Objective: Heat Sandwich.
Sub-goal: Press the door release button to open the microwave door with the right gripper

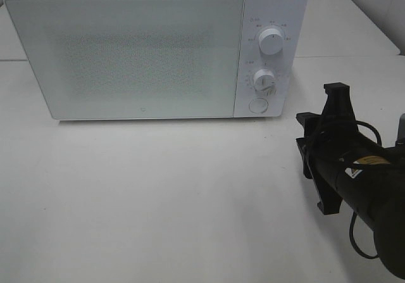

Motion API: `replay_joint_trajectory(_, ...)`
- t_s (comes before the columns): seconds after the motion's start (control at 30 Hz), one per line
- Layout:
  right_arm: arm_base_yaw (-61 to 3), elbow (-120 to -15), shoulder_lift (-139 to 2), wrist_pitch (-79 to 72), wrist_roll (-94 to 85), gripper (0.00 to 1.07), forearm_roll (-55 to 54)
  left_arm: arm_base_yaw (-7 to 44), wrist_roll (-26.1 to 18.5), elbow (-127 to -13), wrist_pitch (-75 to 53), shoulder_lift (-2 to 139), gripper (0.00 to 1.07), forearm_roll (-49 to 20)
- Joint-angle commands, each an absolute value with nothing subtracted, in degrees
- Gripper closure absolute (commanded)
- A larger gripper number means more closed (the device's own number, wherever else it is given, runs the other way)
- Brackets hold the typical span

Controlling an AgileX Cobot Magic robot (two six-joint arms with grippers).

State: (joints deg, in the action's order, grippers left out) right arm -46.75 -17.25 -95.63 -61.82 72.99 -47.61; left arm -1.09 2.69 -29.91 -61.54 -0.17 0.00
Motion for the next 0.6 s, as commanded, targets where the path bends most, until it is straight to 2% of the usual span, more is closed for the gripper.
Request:
replay_joint_trajectory(0.03, -46.93, -17.59, -95.63, -61.02, 75.46, 1.00, -47.67, -1.26, 2.69, -29.68, -61.08, -0.57, 0.06, -0.40)
replay_joint_trajectory(0.07, -46.93, -17.59, -95.63, -60.96, 75.46, 1.07, -47.67, -1.26, 2.69, -29.68, -61.08, -0.57, 0.06, -0.40)
replay_joint_trajectory(0.6, -46.70, -17.82, -95.63, -59.99, 76.09, 1.07, -47.90, -1.26, 2.69, -29.68, -61.08, -0.57, 0.06, -0.40)
